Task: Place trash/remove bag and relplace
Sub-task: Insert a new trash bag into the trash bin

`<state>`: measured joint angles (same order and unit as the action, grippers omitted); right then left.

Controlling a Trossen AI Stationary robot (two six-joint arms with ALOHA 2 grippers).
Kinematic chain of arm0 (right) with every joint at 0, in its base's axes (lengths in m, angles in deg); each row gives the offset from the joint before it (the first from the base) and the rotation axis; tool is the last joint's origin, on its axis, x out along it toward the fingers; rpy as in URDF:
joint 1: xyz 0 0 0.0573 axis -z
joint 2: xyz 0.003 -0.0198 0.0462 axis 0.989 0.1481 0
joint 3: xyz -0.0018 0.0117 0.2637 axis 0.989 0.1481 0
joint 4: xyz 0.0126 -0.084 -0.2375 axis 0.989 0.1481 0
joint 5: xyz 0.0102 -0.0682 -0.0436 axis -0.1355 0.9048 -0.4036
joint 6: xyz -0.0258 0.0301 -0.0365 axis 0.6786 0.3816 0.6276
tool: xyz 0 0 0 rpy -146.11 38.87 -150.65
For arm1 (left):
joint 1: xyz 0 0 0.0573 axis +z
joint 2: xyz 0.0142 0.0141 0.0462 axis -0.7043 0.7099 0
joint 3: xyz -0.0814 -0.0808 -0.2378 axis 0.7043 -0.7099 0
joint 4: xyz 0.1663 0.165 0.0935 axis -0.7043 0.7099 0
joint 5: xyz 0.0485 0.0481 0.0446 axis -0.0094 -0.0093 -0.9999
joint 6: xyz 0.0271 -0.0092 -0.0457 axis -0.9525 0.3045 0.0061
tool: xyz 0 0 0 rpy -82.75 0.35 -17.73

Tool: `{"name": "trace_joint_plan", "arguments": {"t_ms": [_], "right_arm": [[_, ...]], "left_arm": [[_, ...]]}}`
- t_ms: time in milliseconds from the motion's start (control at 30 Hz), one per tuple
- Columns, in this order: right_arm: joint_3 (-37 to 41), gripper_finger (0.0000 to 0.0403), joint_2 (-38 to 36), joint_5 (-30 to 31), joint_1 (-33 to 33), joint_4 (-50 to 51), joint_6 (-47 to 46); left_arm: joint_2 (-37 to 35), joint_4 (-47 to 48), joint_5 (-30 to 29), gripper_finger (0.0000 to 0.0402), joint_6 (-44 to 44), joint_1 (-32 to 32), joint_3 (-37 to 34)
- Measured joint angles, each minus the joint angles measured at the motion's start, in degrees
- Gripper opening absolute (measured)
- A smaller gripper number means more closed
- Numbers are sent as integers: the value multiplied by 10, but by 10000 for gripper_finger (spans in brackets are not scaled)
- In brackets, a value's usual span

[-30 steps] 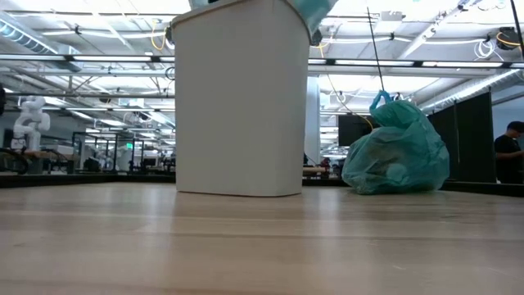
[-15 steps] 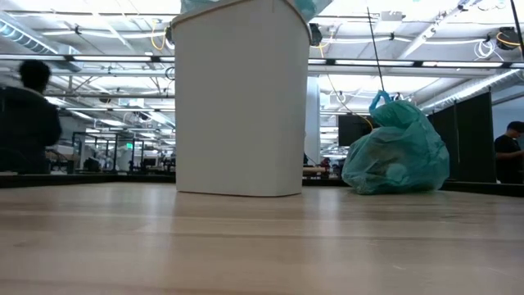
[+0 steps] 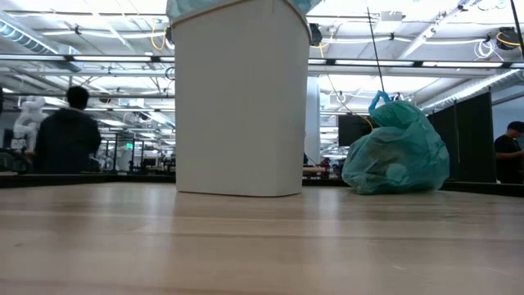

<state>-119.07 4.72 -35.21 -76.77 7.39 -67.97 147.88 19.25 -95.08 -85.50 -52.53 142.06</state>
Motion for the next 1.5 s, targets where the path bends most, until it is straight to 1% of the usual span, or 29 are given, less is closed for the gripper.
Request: {"name": "trace_joint_plan", "arguments": {"t_ms": [67,167,333,433,567,667,733,833,1000,1100,1200,1433,1500], "right_arm": [[0,0,0,-3,0,2,-1],[0,0,2,-13,0,9,-5],[0,0,4,-17,0,18,-4],[0,0,5,-20,0,24,-4],[0,0,5,-25,0,32,-11],[0,0,5,-29,0,46,-29],[0,0,5,-42,0,66,-47],[0,0,12,-60,0,76,-75],[0,0,20,-80,-3,67,-67],[0,0,21,-118,-3,44,-77],[0,0,21,-134,-4,31,-88],[0,0,22,-178,-7,57,-147],[0,0,22,-182,-9,66,-152]], "left_arm": [[5,-20,0,0,-4,9,0],[14,-20,-3,0,-1,22,0],[43,12,0,0,19,47,-6],[62,52,14,0,52,55,-9],[69,99,12,0,79,48,-7],[67,108,7,0,86,34,-8],[66,116,-4,0,86,28,-9],[57,115,-21,0,76,22,-7],[32,66,-23,0,36,21,4],[21,60,-23,0,26,21,9],[2,57,-22,0,12,17,14],[-61,58,-20,0,10,-24,18],[-81,62,-32,0,5,-41,18]]}}
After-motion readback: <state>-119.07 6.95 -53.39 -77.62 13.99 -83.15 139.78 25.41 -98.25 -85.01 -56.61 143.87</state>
